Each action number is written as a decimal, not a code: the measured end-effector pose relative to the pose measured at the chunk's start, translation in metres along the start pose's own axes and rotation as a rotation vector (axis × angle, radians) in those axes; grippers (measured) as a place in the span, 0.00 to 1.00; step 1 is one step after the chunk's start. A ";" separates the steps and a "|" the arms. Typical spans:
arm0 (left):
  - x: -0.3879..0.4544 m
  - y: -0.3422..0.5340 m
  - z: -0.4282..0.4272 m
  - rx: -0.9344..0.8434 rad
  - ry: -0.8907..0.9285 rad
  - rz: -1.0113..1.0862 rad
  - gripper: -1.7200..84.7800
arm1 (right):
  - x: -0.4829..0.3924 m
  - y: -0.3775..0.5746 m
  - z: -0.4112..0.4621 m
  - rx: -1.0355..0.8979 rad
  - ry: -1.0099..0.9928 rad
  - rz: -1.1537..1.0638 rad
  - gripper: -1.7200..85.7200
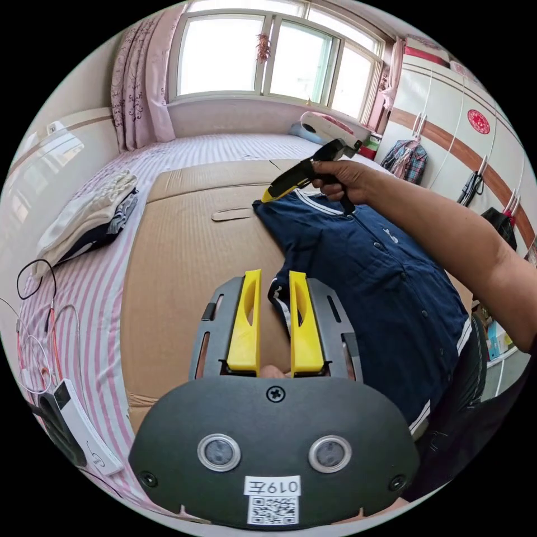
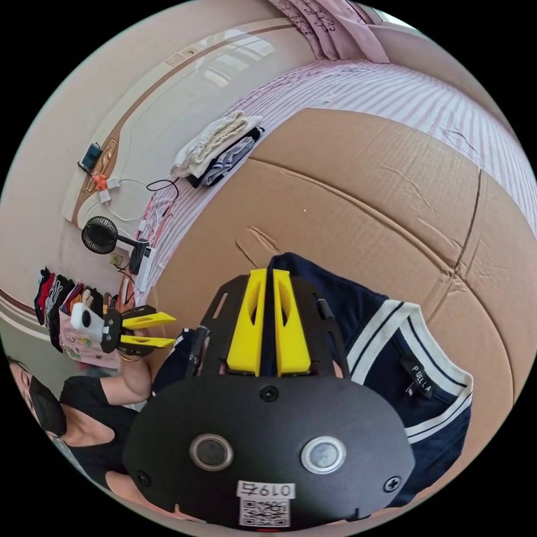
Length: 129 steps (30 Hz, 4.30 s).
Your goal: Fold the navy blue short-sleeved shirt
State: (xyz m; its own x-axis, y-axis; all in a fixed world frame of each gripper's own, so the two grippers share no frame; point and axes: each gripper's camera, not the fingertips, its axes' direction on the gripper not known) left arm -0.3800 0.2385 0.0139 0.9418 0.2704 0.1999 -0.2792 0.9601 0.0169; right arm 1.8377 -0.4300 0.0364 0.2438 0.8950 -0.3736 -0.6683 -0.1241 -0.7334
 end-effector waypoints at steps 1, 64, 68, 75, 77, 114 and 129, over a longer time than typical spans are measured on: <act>-0.003 0.000 0.004 -0.010 0.010 -0.006 0.10 | 0.004 0.002 0.001 0.002 -0.020 0.002 0.03; -0.015 -0.008 0.049 -0.078 -0.060 -0.041 0.03 | -0.187 0.284 0.241 0.098 0.245 -0.373 0.01; -0.008 -0.013 0.058 -0.098 -0.077 -0.033 0.03 | -0.213 0.303 0.287 0.076 0.285 -0.373 0.01; -0.005 -0.020 0.069 -0.135 -0.063 -0.009 0.03 | -0.251 0.318 0.352 0.033 0.320 -0.364 0.01; -0.008 -0.022 0.072 -0.134 -0.048 -0.014 0.03 | -0.267 0.327 0.370 0.025 0.336 -0.368 0.01; -0.165 -0.215 0.252 -0.376 0.436 -0.307 0.10 | -0.667 0.538 0.647 0.293 0.958 -0.561 0.12; -0.193 -0.261 0.303 -0.389 0.464 -0.296 0.04 | -0.718 0.435 0.640 0.191 0.811 -0.420 0.12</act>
State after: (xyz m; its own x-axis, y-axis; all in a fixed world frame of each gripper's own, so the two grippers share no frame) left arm -0.5452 -0.0860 0.2676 0.9754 -0.0884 -0.2018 0.0088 0.9309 -0.3651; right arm 0.9223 -0.8524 0.3491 0.8597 0.2688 -0.4344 -0.5012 0.2789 -0.8192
